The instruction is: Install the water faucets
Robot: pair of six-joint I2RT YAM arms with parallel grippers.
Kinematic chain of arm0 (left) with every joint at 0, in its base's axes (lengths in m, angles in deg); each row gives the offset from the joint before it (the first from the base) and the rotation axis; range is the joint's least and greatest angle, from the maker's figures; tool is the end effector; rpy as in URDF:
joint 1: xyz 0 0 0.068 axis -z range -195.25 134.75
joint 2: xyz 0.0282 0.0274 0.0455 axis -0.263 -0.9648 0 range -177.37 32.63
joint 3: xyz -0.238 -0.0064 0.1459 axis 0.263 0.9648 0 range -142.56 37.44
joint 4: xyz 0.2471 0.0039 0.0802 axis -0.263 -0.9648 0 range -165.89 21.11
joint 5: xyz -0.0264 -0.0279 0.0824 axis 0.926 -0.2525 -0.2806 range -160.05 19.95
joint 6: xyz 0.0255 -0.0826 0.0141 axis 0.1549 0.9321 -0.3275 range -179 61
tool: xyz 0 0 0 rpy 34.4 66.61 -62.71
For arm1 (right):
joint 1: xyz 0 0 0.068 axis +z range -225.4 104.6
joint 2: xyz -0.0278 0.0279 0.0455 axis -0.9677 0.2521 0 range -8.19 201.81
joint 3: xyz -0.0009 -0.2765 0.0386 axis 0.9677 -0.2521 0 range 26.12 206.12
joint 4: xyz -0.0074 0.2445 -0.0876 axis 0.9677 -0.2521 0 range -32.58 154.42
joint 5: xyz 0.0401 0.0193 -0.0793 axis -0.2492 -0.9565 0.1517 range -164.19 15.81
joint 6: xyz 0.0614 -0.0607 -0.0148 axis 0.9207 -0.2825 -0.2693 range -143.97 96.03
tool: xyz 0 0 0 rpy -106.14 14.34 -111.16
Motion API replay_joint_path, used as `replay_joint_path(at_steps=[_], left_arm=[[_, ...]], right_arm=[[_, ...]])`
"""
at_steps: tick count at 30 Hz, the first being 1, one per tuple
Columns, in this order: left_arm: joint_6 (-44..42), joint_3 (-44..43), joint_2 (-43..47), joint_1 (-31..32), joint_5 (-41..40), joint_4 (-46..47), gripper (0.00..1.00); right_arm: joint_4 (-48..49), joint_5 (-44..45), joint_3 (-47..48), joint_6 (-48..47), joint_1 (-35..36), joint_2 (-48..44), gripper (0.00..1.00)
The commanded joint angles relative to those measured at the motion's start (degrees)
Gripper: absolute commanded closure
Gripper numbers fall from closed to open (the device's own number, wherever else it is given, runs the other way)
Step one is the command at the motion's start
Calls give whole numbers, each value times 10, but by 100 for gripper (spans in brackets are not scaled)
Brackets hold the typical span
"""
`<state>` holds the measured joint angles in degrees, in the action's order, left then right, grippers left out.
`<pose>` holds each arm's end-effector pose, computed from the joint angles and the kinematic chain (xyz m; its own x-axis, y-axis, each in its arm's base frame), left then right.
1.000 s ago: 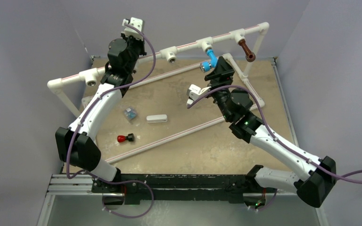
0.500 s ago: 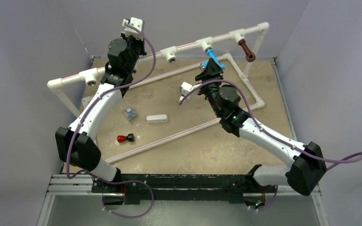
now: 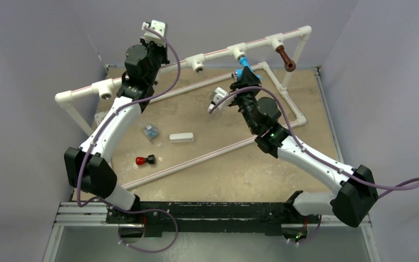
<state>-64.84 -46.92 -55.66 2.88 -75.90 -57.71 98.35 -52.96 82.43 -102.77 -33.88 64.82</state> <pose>0.3909 -0.1196 0.4463 0.1411 0.0604 -0.9881 0.2001 0.9758 0.0882 0.2665 0.1984 0.4031 0.3951 -0.8714 -0.2907 0.1480 0.3727 -0.9161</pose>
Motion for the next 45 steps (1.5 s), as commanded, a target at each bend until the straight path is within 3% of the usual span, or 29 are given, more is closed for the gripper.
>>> replay_joint_path(at_steps=[1,4,11,24,30,37,45], left_arm=[[-20,25,-24,9,15,-77,100],[-20,25,-23,9,14,-77,100],[-20,26,-21,9,15,-77,100],[-18,28,-14,9,18,-76,100],[-18,28,-12,9,19,-76,100],[-18,30,-7,9,20,-75,100],[-17,31,-6,9,19,-75,100]], right_arm=[[49,0,19,160,-10,-25,100],[49,-8,28,250,-11,-36,100],[28,-25,58,556,-32,-56,100],[-12,7,73,1020,-100,-78,100],[-22,-36,66,1195,-119,-88,100],[13,-103,4,1462,-165,-103,100],[57,-140,-30,1613,-183,-85,99]])
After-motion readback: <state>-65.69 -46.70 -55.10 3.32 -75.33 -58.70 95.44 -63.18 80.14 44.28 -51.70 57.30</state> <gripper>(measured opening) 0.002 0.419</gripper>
